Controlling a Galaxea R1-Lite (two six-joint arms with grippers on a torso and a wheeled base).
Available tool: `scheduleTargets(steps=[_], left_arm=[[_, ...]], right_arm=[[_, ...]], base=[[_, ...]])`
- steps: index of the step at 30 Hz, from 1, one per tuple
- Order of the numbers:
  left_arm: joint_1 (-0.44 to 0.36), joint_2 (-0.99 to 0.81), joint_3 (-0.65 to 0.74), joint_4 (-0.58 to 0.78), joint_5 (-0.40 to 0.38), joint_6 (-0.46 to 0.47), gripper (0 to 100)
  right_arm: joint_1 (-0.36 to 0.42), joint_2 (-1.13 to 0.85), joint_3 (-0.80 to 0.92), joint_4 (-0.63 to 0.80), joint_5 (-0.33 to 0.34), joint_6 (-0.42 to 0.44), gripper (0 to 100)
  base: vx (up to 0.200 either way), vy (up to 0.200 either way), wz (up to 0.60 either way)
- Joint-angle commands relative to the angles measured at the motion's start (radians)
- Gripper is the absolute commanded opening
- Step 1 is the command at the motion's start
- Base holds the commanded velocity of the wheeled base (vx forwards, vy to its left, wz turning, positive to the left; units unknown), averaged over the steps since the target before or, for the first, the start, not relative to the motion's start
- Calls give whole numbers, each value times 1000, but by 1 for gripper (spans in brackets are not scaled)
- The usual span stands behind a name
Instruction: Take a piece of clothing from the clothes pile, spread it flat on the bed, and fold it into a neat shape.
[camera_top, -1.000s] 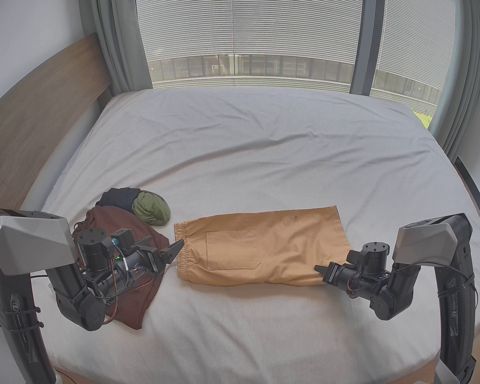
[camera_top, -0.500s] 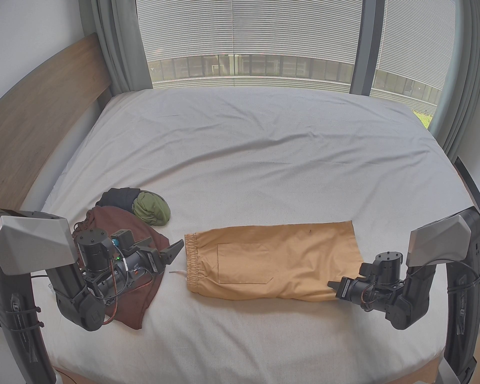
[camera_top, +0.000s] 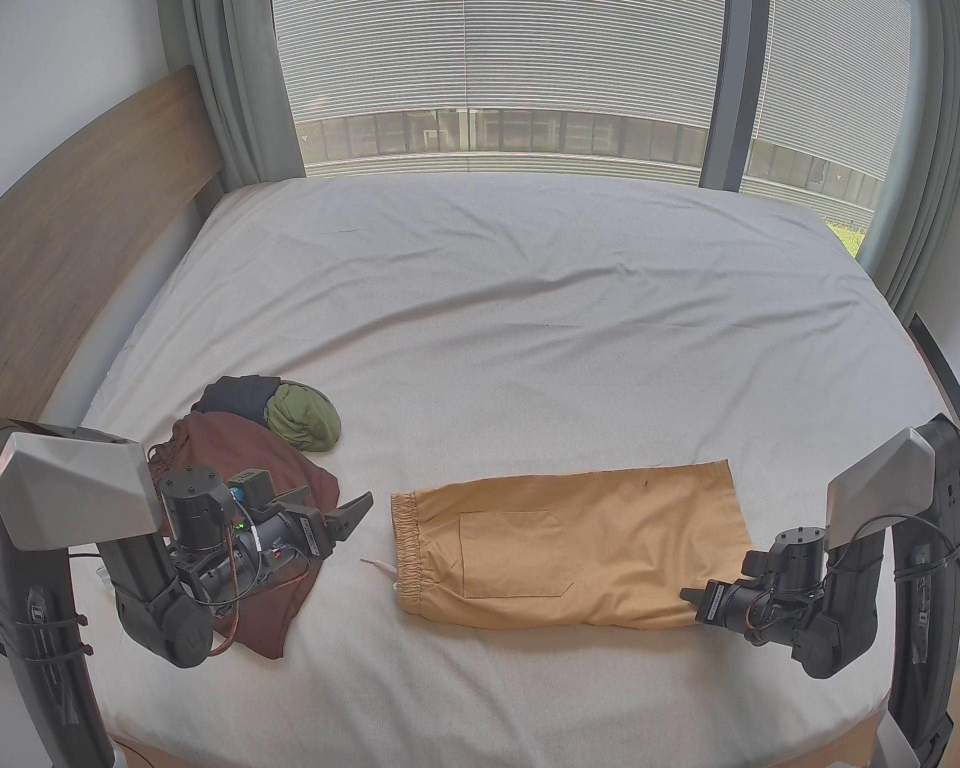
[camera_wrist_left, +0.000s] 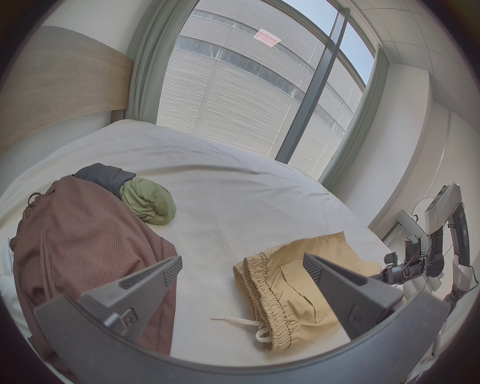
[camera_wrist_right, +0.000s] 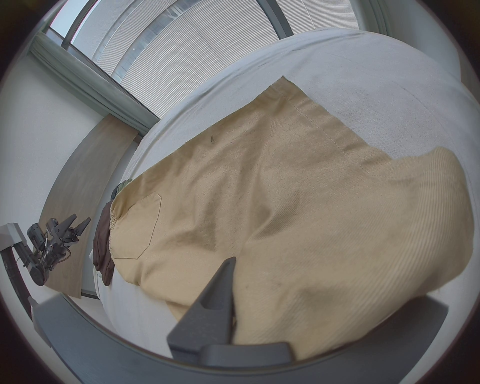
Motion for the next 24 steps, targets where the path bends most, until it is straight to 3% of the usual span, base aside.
scheduleTargets(steps=[1, 2, 3, 10, 17, 20, 24], left_arm=[[-2, 15, 3, -1, 0, 0, 100], [-2, 15, 3, -1, 0, 0, 100], [-2, 15, 3, -1, 0, -1, 100], [-17, 15, 3, -2, -32, -75, 100], [-17, 27, 1, -2, -55, -92, 100], [-26, 23, 1, -1, -59, -179, 100], [-31, 23, 6, -1, -80, -221, 100]], right_arm=[[-1, 18, 4, -7, 1, 0, 0], [-1, 18, 5, -6, 1, 0, 0], [-1, 20, 4, -6, 1, 0, 100], [19, 3, 81, -4, 16, -2, 100], [105, -69, 159, -6, 54, -9, 100], [123, -124, 180, -6, 76, -11, 100], [148, -170, 202, -6, 76, -11, 100]], base=[[0, 0, 0], [0, 0, 0], [0, 0, 0], [0, 0, 0], [0, 0, 0], [0, 0, 0], [0, 0, 0]])
